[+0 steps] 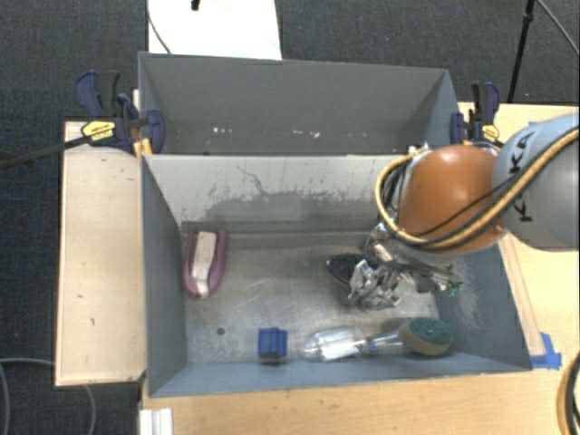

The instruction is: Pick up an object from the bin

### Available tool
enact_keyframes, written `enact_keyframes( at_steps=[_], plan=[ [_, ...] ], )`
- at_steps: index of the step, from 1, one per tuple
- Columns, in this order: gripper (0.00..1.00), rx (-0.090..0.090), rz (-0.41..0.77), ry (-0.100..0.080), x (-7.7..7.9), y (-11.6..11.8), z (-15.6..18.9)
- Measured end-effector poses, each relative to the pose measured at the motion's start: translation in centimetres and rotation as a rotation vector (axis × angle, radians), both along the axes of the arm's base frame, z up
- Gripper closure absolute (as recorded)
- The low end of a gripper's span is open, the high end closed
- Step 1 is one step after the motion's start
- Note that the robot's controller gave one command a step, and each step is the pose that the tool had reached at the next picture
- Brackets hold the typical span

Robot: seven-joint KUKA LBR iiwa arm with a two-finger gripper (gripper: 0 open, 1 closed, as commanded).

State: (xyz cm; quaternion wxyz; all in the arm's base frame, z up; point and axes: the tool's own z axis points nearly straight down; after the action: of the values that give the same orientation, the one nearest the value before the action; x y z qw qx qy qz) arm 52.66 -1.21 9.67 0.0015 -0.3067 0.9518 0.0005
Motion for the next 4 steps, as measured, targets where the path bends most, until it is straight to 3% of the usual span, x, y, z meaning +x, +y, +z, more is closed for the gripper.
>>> enact_keyframes(
  at_steps=[1,2,3,4],
  plan=[
    [1.00,0.002,-0.420,-0.006,-2.4,1.7,15.7],
    [1.00,0.001,-0.314,0.000,-4.6,1.2,0.0],
    [1.00,0.003,-0.584,-0.004,-3.4,3.7,6.8],
    [1.00,0.000,-0.777,0.006,-3.0,7.3,0.9]
  ],
)
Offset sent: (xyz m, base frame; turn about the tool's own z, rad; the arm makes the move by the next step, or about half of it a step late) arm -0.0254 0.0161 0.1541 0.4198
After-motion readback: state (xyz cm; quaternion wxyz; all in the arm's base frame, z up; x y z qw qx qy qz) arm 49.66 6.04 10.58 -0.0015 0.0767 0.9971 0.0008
